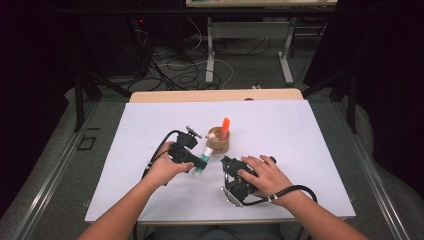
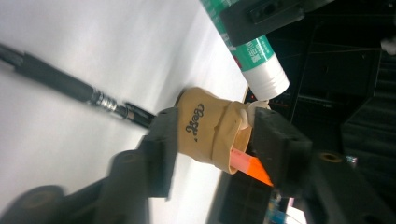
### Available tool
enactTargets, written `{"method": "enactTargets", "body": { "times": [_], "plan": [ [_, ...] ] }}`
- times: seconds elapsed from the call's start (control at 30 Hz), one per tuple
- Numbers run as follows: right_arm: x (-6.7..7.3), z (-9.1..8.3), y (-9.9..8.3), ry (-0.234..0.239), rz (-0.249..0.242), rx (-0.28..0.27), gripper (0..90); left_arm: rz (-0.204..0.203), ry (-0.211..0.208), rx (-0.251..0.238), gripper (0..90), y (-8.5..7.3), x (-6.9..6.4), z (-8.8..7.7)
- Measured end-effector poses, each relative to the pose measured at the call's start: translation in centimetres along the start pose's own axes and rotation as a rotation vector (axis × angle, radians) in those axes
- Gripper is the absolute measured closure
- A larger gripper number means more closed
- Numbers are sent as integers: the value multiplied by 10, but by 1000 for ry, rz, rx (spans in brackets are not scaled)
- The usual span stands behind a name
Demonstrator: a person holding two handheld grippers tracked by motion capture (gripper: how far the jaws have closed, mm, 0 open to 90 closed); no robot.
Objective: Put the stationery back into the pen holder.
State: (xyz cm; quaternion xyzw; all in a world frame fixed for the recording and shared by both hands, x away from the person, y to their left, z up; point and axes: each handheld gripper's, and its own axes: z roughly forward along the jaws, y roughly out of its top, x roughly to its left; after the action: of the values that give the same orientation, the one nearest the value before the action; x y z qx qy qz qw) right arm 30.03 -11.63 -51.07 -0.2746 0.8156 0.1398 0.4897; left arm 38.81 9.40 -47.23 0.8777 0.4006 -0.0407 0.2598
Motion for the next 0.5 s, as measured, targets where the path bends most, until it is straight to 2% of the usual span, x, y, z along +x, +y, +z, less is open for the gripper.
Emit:
{"method": "enactTargets", "body": {
  "times": [0.07, 0.1, 0.13, 0.23, 0.27, 0.33, 0.37, 0.43, 0.5],
  "plan": [
    [0, -1, -5, -2, 74, -13, 501, 1, 11, -20, 655, 0, 2, -2],
    [1, -3, -7, 10, 136, -6, 500, -6, 7, -34, 655, -1, 2, -3],
    [2, -4, -9, -14, 194, -18, 496, 3, 5, -46, 655, -1, 3, -4],
    [2, -9, -15, -28, 330, -8, 483, 13, 0, -72, 655, -1, 5, -5],
    [1, -11, -18, -34, 354, -12, 476, 11, 1, -87, 655, -1, 5, -5],
    [2, -14, -21, -46, 443, -2, 454, 29, 6, -105, 655, 0, 6, -7],
    [1, -17, -23, -36, 479, 11, 438, 40, 7, -117, 655, 1, 7, -8],
    [2, -20, -27, -41, 594, 12, 403, 41, 4, -157, 655, 2, 8, -10],
    [2, -23, -32, -28, 647, 5, 392, 37, 1, -194, 655, 4, 9, -12]
  ]
}}
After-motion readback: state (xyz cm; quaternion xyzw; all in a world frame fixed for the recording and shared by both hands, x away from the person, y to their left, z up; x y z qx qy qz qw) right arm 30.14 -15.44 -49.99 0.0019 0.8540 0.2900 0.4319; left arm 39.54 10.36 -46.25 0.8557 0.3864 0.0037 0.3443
